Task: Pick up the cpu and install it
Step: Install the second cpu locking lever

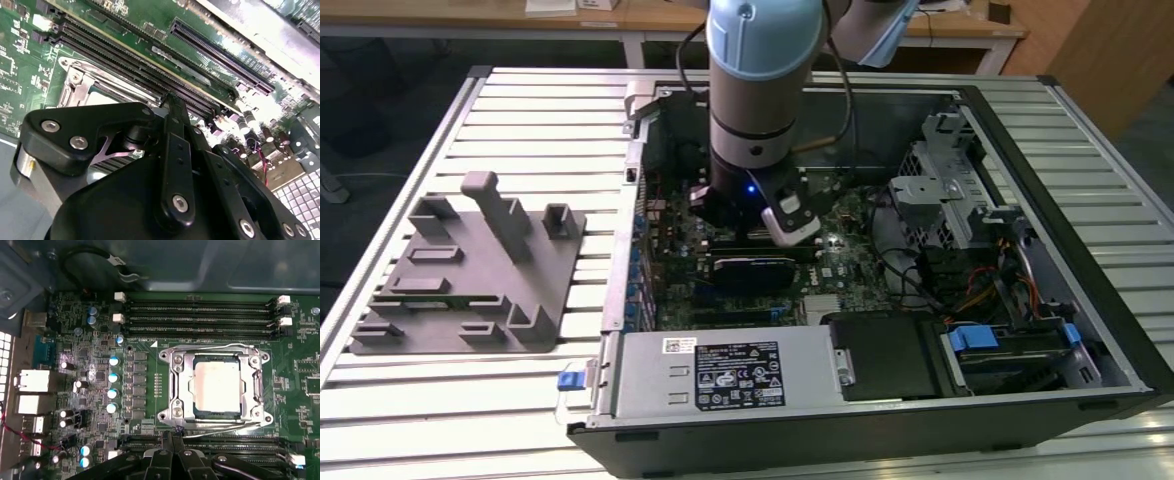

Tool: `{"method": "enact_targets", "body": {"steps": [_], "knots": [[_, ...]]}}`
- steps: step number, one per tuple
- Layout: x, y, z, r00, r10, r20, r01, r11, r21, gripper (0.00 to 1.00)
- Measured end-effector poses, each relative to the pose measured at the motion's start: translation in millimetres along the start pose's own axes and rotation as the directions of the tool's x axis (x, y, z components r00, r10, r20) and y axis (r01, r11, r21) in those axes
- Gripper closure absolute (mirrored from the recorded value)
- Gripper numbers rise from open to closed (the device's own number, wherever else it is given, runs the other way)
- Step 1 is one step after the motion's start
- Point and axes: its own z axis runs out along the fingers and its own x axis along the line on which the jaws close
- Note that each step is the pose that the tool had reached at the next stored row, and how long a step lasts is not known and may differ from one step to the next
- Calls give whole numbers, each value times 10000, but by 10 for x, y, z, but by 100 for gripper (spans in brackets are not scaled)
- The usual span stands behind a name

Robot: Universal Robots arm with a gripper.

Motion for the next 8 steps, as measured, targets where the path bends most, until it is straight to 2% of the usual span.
{"method": "enact_targets", "body": {"steps": [6,8], "knots": [[22,-23,38,10000,-43,-5,43,9990,-436,89],[28,-34,49,10000,-54,-5,53,9985,-547,89]]}}
